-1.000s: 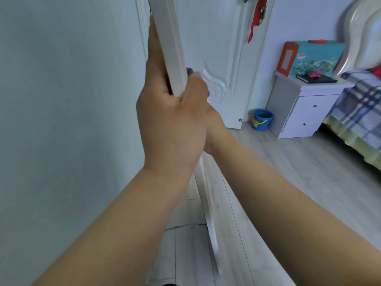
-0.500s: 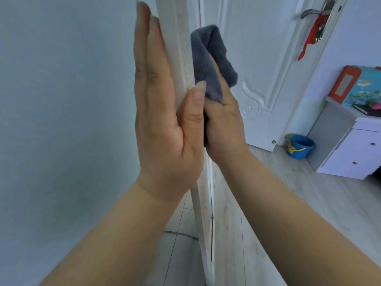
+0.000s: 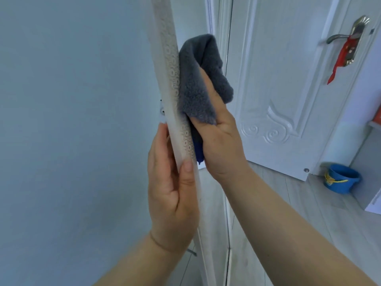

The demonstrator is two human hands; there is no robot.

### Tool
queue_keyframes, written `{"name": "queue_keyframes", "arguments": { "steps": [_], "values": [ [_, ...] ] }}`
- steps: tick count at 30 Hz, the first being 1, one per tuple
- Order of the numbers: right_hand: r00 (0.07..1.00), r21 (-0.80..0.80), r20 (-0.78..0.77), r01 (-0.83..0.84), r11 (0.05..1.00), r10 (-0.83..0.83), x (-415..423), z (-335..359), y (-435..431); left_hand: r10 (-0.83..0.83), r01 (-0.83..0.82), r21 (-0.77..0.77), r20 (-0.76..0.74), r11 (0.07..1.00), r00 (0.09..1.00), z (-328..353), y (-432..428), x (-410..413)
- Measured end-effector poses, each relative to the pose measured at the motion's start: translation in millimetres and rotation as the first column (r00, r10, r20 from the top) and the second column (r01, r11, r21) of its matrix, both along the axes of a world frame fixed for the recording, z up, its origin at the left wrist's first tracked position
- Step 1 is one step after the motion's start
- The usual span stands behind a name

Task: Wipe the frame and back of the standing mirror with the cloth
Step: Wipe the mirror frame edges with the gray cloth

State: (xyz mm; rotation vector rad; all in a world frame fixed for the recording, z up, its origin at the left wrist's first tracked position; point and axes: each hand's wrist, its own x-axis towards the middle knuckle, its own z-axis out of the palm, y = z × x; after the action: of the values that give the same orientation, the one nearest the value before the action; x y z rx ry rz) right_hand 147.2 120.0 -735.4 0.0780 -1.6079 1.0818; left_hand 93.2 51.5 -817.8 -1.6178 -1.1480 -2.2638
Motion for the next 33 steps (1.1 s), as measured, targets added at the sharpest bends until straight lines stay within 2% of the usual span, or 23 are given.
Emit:
{"name": "queue_keyframes", "arguments": {
  "steps": [2,4,7,10,12,14,17,22,24,27,29,31,33],
  "values": [
    [1.000,0.031,0.026,-0.005,0.999,0.004,8,-10,-3,-0.011,0.011,0.002,0.048,1.000,0.999,-5,-3,3],
    [0.997,0.050,0.068,0.015,0.999,-0.019,13,-20,-7,-0.137,0.137,0.008,0.170,0.990,0.976,-7,-4,6],
    [0.991,0.085,0.119,0.051,0.995,-0.061,23,-50,-19,-0.392,0.408,0.026,0.338,0.913,0.855,-7,-12,13],
    [0.986,0.030,0.149,0.072,0.997,-0.076,33,-104,-30,-0.483,0.541,0.015,0.471,0.841,0.738,-4,-17,14],
    [0.982,-0.059,0.174,0.080,0.995,-0.069,42,-145,-39,-0.452,0.561,-0.039,0.548,0.827,0.704,-4,-21,14],
    [0.978,-0.151,0.201,0.093,0.984,-0.061,50,-176,-48,-0.432,0.561,-0.091,0.541,0.823,0.722,-7,-21,13],
    [0.986,-0.252,0.163,0.019,0.967,0.024,54,-166,-52,-0.500,0.625,-0.089,0.518,0.776,0.695,-8,-23,15],
    [0.983,-0.058,0.146,0.121,0.991,-0.112,30,-91,-30,-0.568,0.673,-0.073,0.475,0.736,0.672,-3,-28,16],
    [0.981,-0.027,0.124,0.157,0.987,-0.152,20,-90,-23,-0.598,0.699,-0.063,0.465,0.713,0.652,-2,-28,16],
    [0.988,-0.059,0.086,0.130,0.990,-0.125,23,-135,-28,-0.616,0.721,-0.051,0.480,0.691,0.624,-2,-29,17],
    [0.985,-0.131,0.142,0.121,0.984,-0.102,38,-184,-40,-0.557,0.677,-0.112,0.479,0.727,0.678,-3,-29,14],
    [0.959,-0.233,0.262,0.170,0.957,-0.106,54,-224,-51,-0.465,0.601,-0.176,0.479,0.780,0.744,-4,-28,12],
    [0.953,-0.349,0.301,0.140,0.927,-0.031,60,-238,-53,-0.443,0.580,-0.195,0.472,0.791,0.762,-6,-27,11]
  ]
}}
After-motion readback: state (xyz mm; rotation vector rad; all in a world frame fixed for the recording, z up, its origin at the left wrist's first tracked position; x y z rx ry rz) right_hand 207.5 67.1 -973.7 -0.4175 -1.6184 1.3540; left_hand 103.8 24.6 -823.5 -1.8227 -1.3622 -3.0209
